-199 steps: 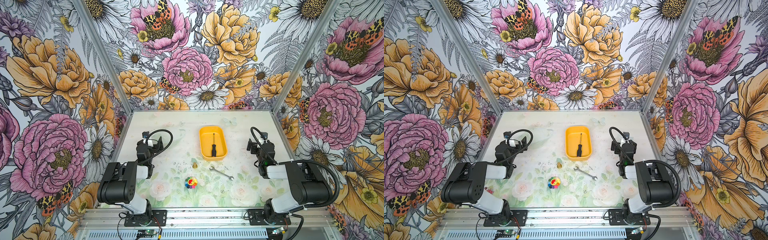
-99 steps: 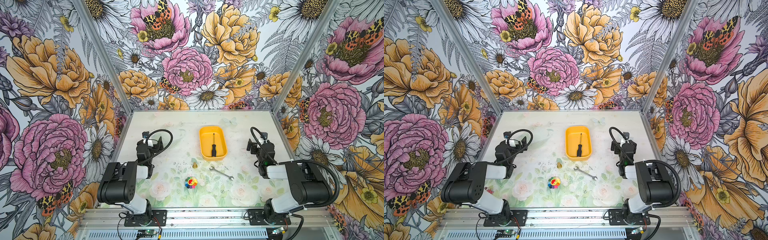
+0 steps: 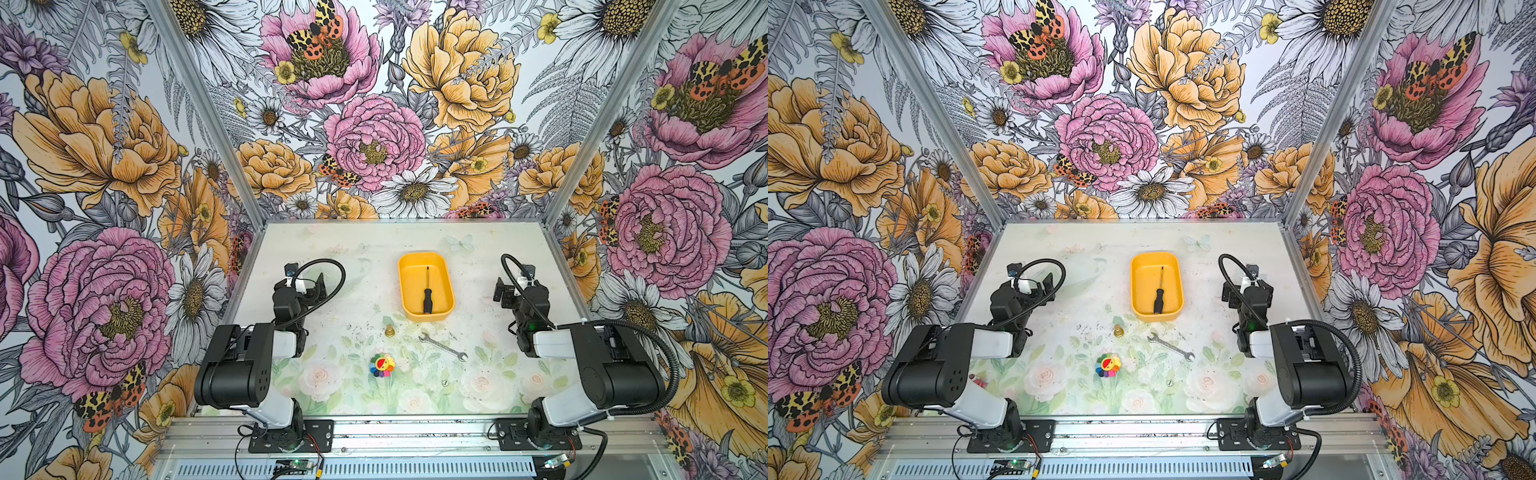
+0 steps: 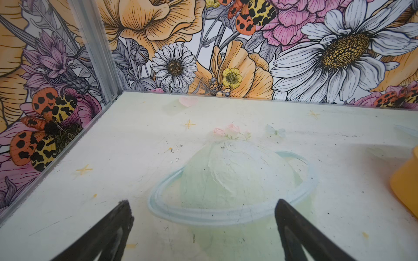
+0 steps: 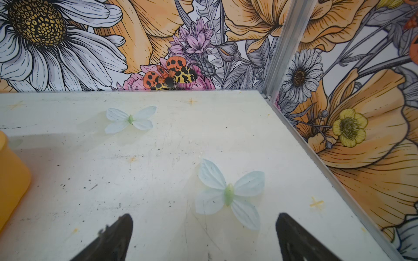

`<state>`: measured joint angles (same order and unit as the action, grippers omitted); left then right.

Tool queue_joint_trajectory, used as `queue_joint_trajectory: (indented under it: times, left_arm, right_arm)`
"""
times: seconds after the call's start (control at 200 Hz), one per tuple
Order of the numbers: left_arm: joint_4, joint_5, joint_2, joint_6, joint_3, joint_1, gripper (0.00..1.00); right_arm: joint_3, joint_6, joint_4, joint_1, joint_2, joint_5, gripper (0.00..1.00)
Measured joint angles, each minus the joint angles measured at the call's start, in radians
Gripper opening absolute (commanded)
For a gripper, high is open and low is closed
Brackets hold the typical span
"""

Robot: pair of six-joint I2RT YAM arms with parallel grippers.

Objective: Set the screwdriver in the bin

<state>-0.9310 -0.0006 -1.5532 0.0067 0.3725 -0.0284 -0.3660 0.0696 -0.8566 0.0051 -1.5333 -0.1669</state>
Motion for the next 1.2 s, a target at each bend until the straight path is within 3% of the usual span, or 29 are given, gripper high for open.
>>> queue_joint_trajectory:
  times: [1.201]
  left_arm:
    - [0.0, -0.004, 0.0, 0.0, 0.0, 0.0, 0.99]
  right_arm:
    - [-0.006, 0.0, 0.004, -0.007, 0.0, 0.015, 0.99]
